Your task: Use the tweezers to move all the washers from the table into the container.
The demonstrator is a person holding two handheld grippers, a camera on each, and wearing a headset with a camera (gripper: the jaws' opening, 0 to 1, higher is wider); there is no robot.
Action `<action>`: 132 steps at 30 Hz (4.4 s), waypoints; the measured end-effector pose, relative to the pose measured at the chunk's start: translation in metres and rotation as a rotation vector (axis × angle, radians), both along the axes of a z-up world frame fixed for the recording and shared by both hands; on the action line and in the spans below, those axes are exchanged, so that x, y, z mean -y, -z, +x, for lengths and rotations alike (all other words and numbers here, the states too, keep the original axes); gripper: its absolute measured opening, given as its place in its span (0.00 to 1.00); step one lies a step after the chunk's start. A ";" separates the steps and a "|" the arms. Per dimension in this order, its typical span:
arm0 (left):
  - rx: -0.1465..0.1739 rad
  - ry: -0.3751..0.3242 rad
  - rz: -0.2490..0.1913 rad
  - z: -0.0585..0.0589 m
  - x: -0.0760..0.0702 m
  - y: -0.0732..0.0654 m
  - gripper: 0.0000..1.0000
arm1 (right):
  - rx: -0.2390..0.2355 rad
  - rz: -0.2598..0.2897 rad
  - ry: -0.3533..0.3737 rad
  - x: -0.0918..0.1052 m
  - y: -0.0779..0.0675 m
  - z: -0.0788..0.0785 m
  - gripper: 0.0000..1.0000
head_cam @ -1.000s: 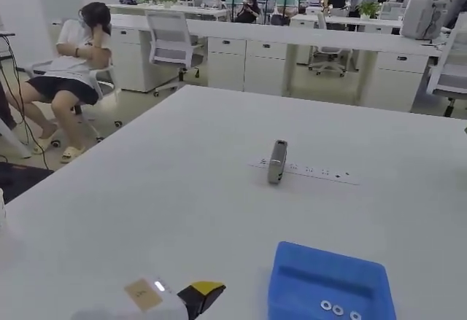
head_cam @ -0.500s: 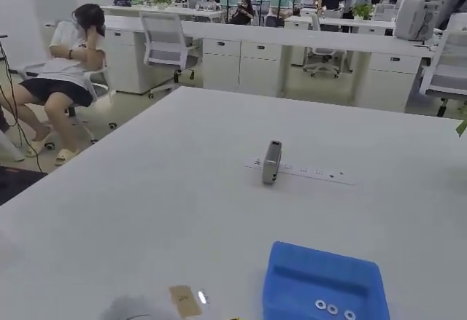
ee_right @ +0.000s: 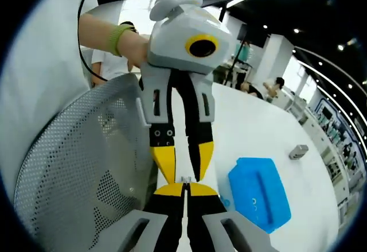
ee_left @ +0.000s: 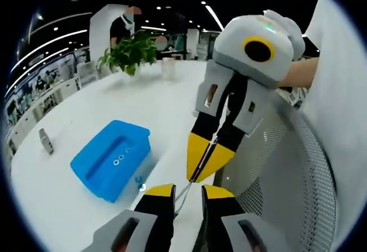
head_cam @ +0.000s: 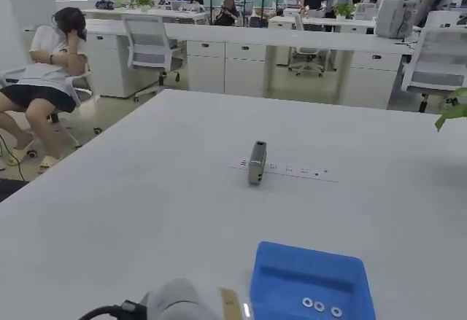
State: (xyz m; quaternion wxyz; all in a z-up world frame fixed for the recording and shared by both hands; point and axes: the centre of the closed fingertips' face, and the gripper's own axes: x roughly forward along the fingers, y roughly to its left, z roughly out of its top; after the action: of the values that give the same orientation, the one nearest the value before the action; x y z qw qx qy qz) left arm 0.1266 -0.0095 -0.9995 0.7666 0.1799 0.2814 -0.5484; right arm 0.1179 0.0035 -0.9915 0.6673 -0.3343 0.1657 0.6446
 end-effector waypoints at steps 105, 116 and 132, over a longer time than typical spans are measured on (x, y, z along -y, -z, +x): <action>0.072 0.104 -0.139 0.083 -0.003 -0.017 0.00 | -0.241 0.041 0.457 0.054 0.054 0.046 0.01; 0.009 0.087 -0.134 0.085 -0.004 -0.012 0.00 | -0.241 0.034 0.461 0.055 0.055 0.047 0.01; -0.119 0.042 -0.130 0.064 -0.007 -0.009 0.00 | -0.244 0.046 0.477 0.056 0.053 0.049 0.01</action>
State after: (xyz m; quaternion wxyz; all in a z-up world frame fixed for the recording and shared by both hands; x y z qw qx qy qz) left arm 0.1904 -0.0024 -0.9905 0.7469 0.1027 0.2865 -0.5912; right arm 0.1673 -0.0524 -1.0443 0.7827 -0.1905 0.3044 0.5084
